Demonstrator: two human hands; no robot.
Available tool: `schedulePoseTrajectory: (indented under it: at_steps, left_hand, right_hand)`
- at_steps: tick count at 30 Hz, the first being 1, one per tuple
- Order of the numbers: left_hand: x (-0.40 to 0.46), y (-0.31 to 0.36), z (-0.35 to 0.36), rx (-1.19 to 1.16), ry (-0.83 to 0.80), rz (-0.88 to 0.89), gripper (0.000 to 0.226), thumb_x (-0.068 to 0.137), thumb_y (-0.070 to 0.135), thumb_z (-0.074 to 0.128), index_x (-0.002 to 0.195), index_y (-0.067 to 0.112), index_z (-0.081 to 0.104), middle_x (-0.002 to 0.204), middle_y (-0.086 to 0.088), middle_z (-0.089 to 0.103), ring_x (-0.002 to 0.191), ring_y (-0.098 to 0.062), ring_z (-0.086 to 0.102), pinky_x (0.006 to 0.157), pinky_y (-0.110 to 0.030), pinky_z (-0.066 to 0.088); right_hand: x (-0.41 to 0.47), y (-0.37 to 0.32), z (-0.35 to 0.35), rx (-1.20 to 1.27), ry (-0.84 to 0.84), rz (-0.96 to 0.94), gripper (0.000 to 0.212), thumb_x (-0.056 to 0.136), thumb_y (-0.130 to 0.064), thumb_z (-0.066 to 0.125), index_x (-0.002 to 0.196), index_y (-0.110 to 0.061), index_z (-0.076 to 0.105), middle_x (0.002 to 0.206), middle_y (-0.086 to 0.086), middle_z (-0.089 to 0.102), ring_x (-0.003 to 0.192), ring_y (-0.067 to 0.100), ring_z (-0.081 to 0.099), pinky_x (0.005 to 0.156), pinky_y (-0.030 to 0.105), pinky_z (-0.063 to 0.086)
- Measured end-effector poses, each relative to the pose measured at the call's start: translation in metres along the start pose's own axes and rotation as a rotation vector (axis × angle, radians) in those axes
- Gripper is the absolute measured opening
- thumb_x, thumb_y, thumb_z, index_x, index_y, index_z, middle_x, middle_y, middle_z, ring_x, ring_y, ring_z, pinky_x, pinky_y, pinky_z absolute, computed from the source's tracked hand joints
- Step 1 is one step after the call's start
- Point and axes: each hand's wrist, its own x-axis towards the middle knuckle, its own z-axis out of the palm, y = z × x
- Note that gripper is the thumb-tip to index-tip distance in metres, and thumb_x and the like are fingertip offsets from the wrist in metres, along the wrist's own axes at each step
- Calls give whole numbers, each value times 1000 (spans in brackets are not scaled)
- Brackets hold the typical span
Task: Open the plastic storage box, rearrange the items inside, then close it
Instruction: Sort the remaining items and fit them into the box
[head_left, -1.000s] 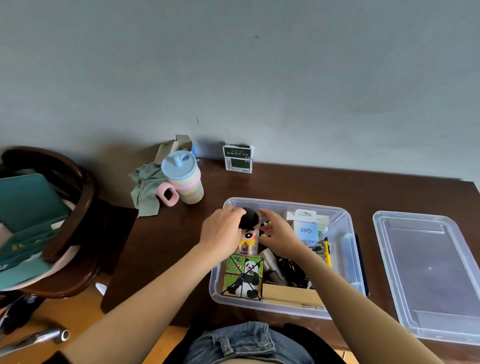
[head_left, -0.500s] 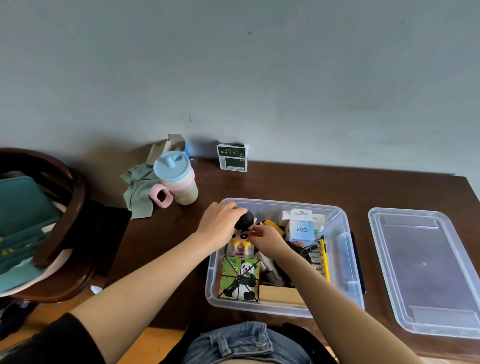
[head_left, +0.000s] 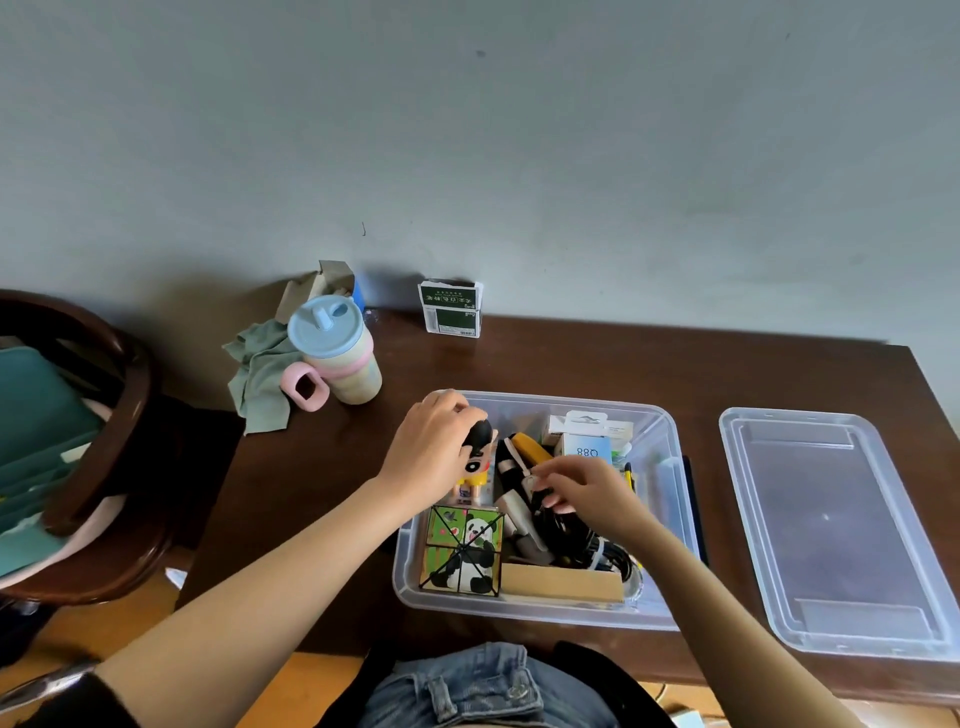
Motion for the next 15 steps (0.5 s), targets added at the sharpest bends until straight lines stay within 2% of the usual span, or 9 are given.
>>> schedulePoseTrajectory:
  at_steps: [2, 3, 5, 8, 9, 12, 13, 15]
  left_hand:
    - [-5, 11, 0, -173, 2, 21, 29, 89, 12, 60, 117, 19, 63, 111, 1, 58, 100, -14, 54, 80, -30, 48]
    - [-7, 18, 2, -241, -46, 21, 26, 90, 12, 59, 114, 18, 65, 106, 1, 61, 93, -10, 56, 77, -30, 50]
    - [-7, 31, 10, -296, -182, -1, 22, 90, 12, 59, 109, 18, 68, 99, 3, 65, 88, -6, 58, 81, -31, 52]
    - [1, 47, 27, -267, -334, -34, 14, 91, 15, 55, 87, 18, 68, 70, 11, 60, 68, -8, 57, 94, -36, 48]
    - [3, 51, 32, -258, -366, -46, 15, 92, 18, 54, 83, 19, 66, 65, 12, 55, 68, -9, 55, 92, -35, 46]
    - [11, 59, 44, -246, -380, -87, 12, 93, 23, 54, 90, 20, 65, 80, 8, 63, 82, -14, 59, 67, -23, 40]
    - [14, 61, 47, -247, -386, -111, 11, 93, 22, 55, 92, 20, 65, 88, 6, 66, 86, -15, 60, 65, -23, 39]
    - [16, 62, 52, -261, -409, -159, 13, 92, 21, 56, 102, 19, 65, 101, 2, 68, 96, -17, 61, 73, -27, 46]
  right_hand:
    - [-9, 8, -21, 9, 108, 24, 25, 94, -5, 46, 101, -12, 70, 84, -6, 71, 71, 11, 67, 72, 28, 58]
    - [-13, 12, -31, -31, 161, 32, 25, 93, -6, 47, 98, -13, 70, 81, -6, 71, 70, 12, 68, 71, 31, 59]
    - [-18, 20, -44, -198, 224, 30, 22, 92, -10, 49, 93, -17, 70, 78, -8, 70, 69, 14, 67, 71, 34, 57]
    - [-21, 30, -49, -510, 172, 54, 20, 91, -21, 49, 92, -14, 68, 85, -2, 70, 77, 18, 65, 70, 31, 52]
    - [-21, 33, -47, -579, 124, 69, 22, 91, -24, 48, 93, -11, 66, 88, 2, 70, 79, 20, 64, 68, 31, 50]
    - [-16, 37, -32, -675, 13, 114, 31, 92, -42, 50, 90, -12, 54, 84, 2, 63, 71, 19, 56, 56, 30, 41]
    - [-14, 38, -27, -696, 10, 128, 34, 90, -48, 51, 86, -15, 50, 79, 0, 57, 66, 17, 51, 51, 28, 37]
    - [-10, 38, -18, -717, 42, 128, 34, 86, -50, 55, 76, -19, 43, 70, -4, 50, 61, 15, 47, 45, 25, 32]
